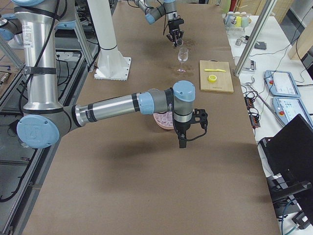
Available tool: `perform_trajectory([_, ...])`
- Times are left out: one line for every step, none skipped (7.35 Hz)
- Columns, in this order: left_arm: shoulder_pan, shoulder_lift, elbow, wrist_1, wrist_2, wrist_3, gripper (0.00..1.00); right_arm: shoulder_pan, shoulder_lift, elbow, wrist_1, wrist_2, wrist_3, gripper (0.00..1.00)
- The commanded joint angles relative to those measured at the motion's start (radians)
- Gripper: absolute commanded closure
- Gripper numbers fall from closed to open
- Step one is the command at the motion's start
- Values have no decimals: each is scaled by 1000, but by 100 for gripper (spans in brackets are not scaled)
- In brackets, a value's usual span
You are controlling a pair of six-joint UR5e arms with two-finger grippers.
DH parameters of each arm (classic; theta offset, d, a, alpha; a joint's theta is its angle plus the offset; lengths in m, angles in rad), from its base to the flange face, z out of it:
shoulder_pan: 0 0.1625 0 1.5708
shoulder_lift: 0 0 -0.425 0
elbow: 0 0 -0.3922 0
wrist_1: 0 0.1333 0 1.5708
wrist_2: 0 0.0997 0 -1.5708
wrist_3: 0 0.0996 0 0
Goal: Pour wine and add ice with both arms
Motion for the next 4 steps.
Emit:
perform_trajectory([7,-38,-7,93,18,9,100,0,-1,0,0,1,0,0])
perform_trajectory([8,-61,-9,142,19,9,100,0,-1,0,0,0,0,0])
perform_trajectory([8,-87,-9,194,19,9,100,0,-1,-2,0,0,0,0])
perform_trajectory([8,-94,-9,221,19,9,100,0,-1,-2,0,0,0,0])
